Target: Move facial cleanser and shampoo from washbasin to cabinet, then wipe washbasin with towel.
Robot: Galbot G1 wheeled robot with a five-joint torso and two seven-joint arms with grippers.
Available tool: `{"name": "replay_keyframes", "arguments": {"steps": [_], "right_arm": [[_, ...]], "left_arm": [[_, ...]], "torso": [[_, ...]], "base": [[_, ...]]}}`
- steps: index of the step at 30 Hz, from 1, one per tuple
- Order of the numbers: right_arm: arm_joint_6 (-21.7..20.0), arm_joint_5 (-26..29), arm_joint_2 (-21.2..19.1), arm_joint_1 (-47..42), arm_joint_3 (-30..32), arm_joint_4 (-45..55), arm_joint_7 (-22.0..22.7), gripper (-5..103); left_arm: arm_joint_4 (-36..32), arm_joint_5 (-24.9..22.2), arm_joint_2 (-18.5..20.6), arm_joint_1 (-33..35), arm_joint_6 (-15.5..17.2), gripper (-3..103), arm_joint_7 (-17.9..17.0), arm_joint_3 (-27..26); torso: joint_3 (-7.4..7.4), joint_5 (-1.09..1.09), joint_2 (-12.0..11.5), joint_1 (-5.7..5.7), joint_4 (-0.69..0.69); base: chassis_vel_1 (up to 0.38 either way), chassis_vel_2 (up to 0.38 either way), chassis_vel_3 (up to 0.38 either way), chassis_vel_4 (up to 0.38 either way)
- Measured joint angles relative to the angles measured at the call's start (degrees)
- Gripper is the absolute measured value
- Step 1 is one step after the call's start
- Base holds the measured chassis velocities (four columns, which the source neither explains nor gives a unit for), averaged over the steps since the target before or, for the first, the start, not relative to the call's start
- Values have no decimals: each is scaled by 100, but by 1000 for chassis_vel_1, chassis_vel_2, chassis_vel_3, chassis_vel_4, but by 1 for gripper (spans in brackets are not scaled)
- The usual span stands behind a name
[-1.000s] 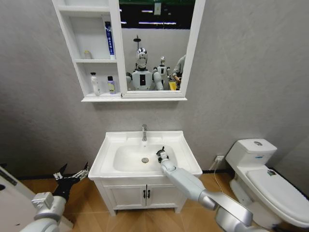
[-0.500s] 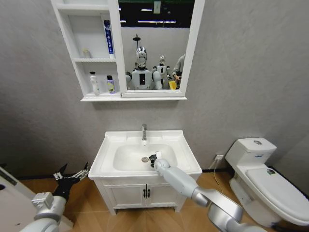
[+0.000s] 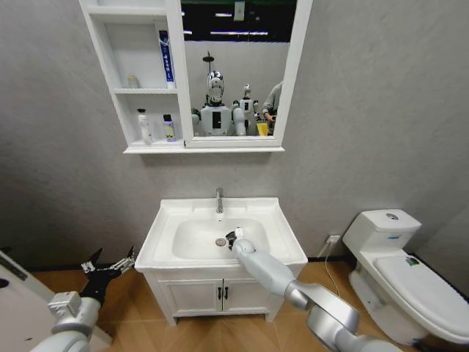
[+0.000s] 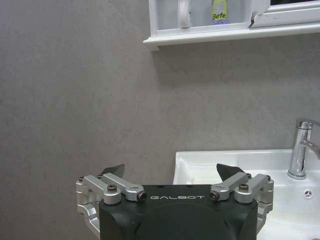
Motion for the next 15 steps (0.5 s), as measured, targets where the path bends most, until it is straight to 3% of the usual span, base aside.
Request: {"name": "replay_keyframes", "arguments": {"steps": [5, 15], "right_arm": [[-59, -93, -342, -25, -65, 323, 108, 5], [-136, -225, -510, -70, -195, 510, 188, 5]], "left_arm": [[0, 0, 0, 0, 0, 100, 1, 0], [0, 0, 0, 0, 0, 100, 1, 0]], "torso": [[0, 0, 0, 0, 2], [0, 0, 0, 0, 3]], "base": [[0, 0, 0, 0], [0, 0, 0, 0]]}}
